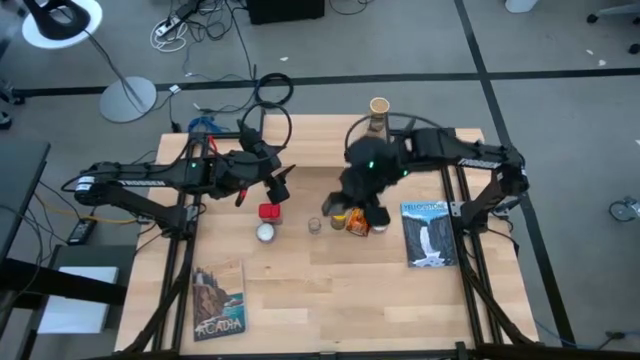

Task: Shelf spices
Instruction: Remove the black seasoning can from the shelf

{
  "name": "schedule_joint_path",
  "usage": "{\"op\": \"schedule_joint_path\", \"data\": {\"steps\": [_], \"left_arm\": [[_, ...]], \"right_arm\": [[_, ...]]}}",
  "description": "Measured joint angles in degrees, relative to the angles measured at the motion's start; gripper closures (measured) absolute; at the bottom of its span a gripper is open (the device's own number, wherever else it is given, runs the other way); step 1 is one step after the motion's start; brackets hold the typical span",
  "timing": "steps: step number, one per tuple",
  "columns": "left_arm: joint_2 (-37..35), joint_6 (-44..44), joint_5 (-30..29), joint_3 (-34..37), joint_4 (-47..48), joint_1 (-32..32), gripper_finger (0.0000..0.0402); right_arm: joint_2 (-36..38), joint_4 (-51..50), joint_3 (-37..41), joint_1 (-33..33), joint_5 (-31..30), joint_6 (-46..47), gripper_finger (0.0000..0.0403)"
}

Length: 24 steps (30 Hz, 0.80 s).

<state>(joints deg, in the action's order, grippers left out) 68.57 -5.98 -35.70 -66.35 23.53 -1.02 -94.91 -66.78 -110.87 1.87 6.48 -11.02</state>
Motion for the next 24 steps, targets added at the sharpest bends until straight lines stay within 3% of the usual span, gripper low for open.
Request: {"op": "schedule_joint_path", "data": {"steps": [11, 24], "left_arm": [[0.0, 0.0, 0.0, 0.0, -0.2, 0.0, 0.0154], [-0.6, 0.3, 2.6, 0.0, 2.0, 0.0, 0.0154]], "right_arm": [[-10.0, 2.1, 0.0, 6.9, -0.9, 6.3, 0.0278], [-25.7, 11.8, 0.0, 8.2, -0.9, 3.4, 0.0278]]}}
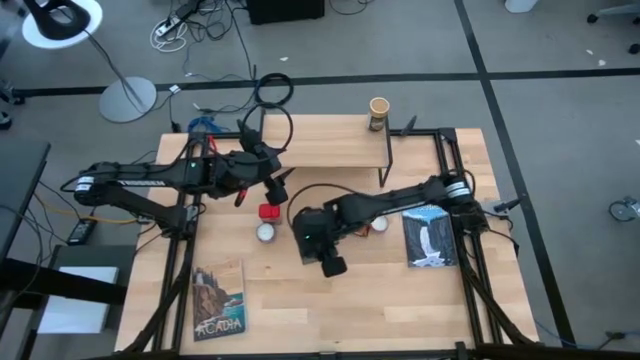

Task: Shelf spices
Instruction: Remove the black seasoning can from the shelf

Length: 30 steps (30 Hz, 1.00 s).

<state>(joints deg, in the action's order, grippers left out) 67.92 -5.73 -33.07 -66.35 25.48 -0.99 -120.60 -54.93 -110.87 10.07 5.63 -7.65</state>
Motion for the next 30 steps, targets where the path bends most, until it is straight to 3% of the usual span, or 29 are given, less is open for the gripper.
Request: {"op": "schedule_joint_path", "data": {"steps": [14, 30], "left_arm": [[-6.8, 0.4, 0.8, 0.0, -0.4, 0.3, 0.0173], [-7.7, 1.5, 0.8, 0.0, 0.2, 0.4, 0.0174]], "right_arm": [[-5.1, 10.5, 0.0, -1.4, -1.6, 2.2, 0.0278], [-6.9, 11.8, 1.6, -3.4, -1.7, 4.6, 0.0273]]}}
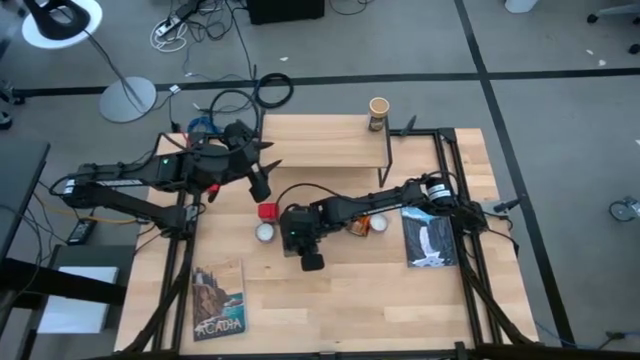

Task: Shelf spices
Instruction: Remove the black seasoning can from the shelf, then remove the gold seasoning bottle from the shelf

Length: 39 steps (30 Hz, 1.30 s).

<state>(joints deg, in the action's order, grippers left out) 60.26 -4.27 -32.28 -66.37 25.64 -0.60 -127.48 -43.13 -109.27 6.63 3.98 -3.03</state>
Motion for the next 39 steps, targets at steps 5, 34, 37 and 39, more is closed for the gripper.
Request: {"op": "schedule_joint_path", "data": {"steps": [5, 34, 37, 39], "left_arm": [[0.0, 0.0, 0.0, 0.0, 0.1, 0.0, 0.0174], [0.0, 0.0, 0.0, 0.0, 1.7, 0.0, 0.0174], [0.0, 0.0, 0.0, 0.0, 1.7, 0.0, 0.0174], [0.0, 0.0, 0.0, 0.0, 1.7, 0.0, 0.0174]], "right_arm": [[0.0, 1.8, 3.7, 0.0, 0.6, 0.2, 0.0256], [0.1, -13.2, -14.5, 0.9, -10.0, -10.1, 0.0188], [0.1, -18.8, -21.8, 0.9, -14.6, -13.4, 0.0193], [0.2, -22.3, -25.9, 0.9, -17.9, -15.7, 0.0197]]}}
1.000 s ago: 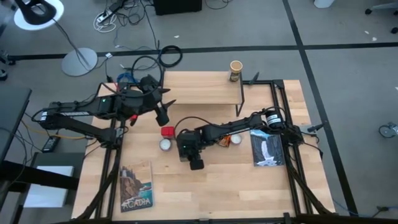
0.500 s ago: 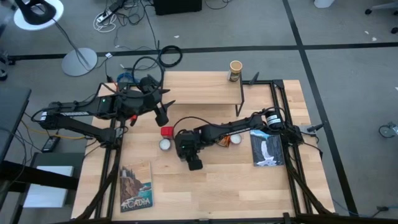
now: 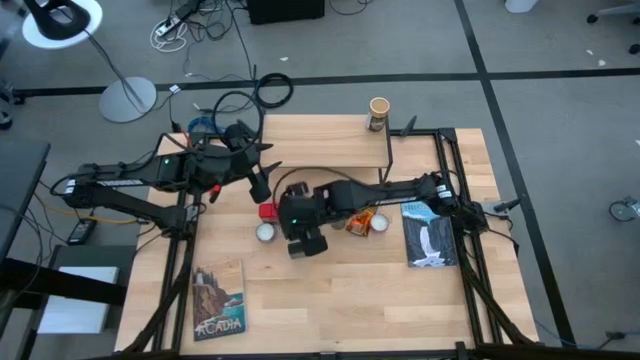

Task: Shelf spices
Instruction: Remove the gold seasoning bottle from the shelf

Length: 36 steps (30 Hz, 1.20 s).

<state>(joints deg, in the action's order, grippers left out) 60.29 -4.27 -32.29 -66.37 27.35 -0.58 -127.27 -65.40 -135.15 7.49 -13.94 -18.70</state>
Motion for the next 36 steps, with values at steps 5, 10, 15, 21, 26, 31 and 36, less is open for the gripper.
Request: {"op": "schedule_joint_path", "data": {"steps": [5, 10, 15, 21, 26, 31, 36], "left_arm": [[0.0, 0.0, 0.0, 0.0, 0.5, 0.0, 0.0174], [0.0, 0.0, 0.0, 0.0, 0.7, 0.0, 0.0174], [0.0, 0.1, 0.0, 0.0, 0.5, 0.0, 0.0174], [0.0, 0.5, 0.0, 0.0, 0.8, 0.0, 0.0174], [0.0, 0.5, 0.0, 0.0, 0.8, 0.0, 0.0174], [0.0, 0.5, 0.0, 0.0, 0.8, 0.0, 0.0174], [0.0, 0.5, 0.0, 0.0, 0.8, 0.0, 0.0174]], "right_arm": [[8.5, -0.1, 2.8, -1.0, -6.2, -3.7, 0.0203], [16.8, -1.4, 2.8, -3.4, -10.5, -2.4, 0.0204], [24.5, -1.5, 2.7, -6.0, -12.3, -1.9, 0.0204], [32.4, -1.4, 2.7, -11.7, -13.7, -1.7, 0.0204], [37.0, -1.1, 2.7, -17.2, -13.1, -2.2, 0.0206], [39.6, -1.1, 2.7, -21.4, -14.3, -4.1, 0.0215], [40.3, -0.8, 2.7, -22.8, -23.2, -5.6, 0.0236]]}}
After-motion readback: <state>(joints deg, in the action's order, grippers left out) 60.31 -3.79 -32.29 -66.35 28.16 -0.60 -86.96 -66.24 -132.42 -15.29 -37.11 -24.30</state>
